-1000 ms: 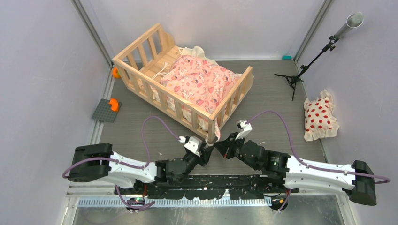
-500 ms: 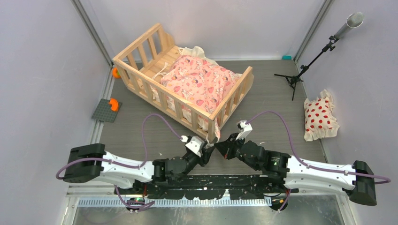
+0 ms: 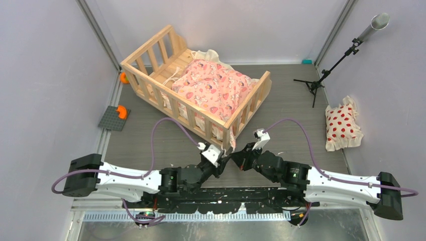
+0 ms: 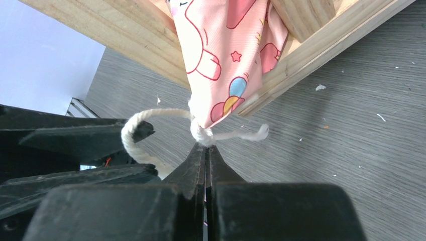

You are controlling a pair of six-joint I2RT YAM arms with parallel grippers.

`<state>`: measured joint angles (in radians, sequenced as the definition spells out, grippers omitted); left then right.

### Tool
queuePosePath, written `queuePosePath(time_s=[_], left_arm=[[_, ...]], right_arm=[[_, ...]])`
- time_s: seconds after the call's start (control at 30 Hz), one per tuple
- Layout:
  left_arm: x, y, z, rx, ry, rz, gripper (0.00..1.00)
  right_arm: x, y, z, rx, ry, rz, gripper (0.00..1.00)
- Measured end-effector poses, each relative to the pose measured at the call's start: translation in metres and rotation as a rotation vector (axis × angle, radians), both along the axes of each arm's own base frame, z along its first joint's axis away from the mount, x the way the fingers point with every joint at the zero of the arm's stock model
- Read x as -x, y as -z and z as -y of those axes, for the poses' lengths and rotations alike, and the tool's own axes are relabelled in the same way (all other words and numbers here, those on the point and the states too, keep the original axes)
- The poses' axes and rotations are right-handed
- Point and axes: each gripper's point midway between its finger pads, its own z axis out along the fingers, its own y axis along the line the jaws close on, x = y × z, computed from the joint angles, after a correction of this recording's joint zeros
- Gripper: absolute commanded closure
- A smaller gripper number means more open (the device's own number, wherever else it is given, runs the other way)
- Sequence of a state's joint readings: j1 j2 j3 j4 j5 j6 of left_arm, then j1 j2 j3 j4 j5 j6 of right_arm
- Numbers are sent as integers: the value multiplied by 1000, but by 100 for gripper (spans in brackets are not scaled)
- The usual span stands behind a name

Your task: Set up the pet bed

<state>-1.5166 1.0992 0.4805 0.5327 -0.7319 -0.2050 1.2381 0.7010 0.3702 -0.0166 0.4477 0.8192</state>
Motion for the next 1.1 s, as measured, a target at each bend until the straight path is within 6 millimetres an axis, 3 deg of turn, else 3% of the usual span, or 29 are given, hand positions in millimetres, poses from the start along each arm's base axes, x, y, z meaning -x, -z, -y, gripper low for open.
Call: queuePosePath(time_s=[0.17,0.43,0.7,1.1], left_arm=[[0,9,1,-31,-2,-2,87],[-9,12,0,-33,-21,-7,100],[-33,15,2,11,-74,-44,100],[-33,-8,11,170,-73,-69,100]], right_arm=[[0,0,0,-1,0,-1,99],[0,0,0,-3,0,-2,99],[2,-3,-1,-21,-8,-12,99],[14,9,-3,-36,-63,-47,99]])
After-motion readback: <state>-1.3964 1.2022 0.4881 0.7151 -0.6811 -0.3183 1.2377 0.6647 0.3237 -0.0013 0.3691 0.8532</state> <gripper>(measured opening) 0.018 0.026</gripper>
